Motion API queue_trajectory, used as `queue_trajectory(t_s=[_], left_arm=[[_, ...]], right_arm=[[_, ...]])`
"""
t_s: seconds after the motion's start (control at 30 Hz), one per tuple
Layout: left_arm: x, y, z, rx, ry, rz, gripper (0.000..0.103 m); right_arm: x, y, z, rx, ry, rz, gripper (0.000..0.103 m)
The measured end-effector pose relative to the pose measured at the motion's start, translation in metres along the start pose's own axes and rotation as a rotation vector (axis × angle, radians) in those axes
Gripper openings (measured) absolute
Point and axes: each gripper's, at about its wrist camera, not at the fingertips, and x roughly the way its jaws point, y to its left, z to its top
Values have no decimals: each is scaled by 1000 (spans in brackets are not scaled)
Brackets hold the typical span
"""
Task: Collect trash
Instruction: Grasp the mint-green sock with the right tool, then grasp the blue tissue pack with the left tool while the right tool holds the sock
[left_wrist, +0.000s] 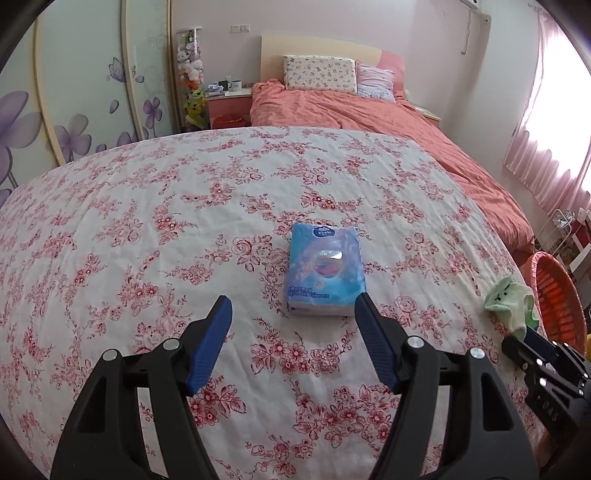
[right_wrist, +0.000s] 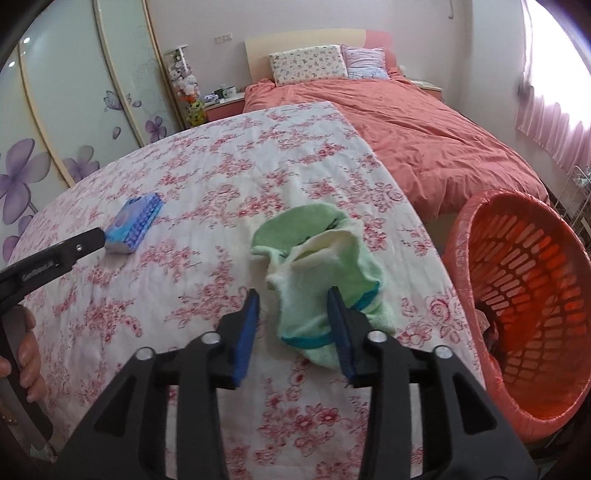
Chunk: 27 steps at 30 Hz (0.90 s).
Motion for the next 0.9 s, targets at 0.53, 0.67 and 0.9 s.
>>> queue_trajectory(t_s=[0.53,0.67,0.9], left_arm=[[17,-14,8,12,14,12,78],[26,-18,11,15,16,45,78],[35,-24,14,15,24,68,77]], right_arm=[[-23,-11,8,49,-89,-29,4],[-28,-17,10,61,-104,-33,4],[-33,-20,14,71,-121,-29,4]])
